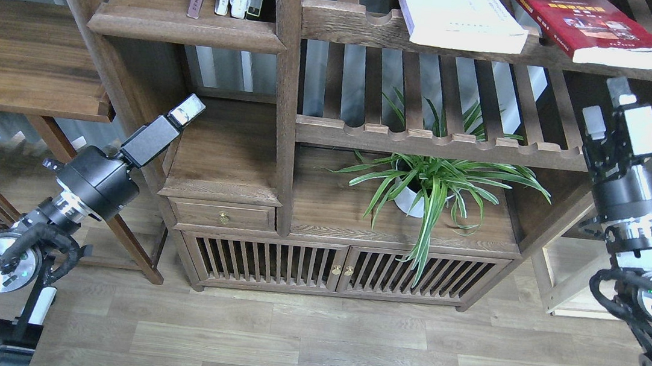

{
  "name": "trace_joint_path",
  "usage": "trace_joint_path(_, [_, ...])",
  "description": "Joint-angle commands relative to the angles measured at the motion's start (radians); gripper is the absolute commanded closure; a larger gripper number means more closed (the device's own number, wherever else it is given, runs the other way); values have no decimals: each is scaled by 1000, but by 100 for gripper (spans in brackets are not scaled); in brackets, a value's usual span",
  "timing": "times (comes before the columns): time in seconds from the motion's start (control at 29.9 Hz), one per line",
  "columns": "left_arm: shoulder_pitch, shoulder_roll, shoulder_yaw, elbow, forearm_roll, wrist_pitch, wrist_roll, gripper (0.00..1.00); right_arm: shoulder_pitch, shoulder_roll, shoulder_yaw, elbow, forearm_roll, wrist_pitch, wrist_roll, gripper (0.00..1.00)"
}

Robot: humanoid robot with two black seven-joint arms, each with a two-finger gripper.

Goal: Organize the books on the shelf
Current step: 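Raise the right gripper up past the plant toward the red book, then reach the right gripper to the red book's edge and grasp it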

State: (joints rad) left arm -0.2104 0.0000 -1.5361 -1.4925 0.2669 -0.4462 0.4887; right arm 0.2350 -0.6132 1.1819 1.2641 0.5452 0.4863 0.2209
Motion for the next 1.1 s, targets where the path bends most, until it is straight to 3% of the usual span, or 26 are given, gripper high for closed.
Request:
trace_joint_path(0.0, [-1,0,-1,0,0,0,0,1,24,-5,1,0,59,-37,-1,0])
trace_joint_path(1.07, [6,0,-15,-5,-2,-26,0,1,116,32,-15,-40,81,-226,-3,0])
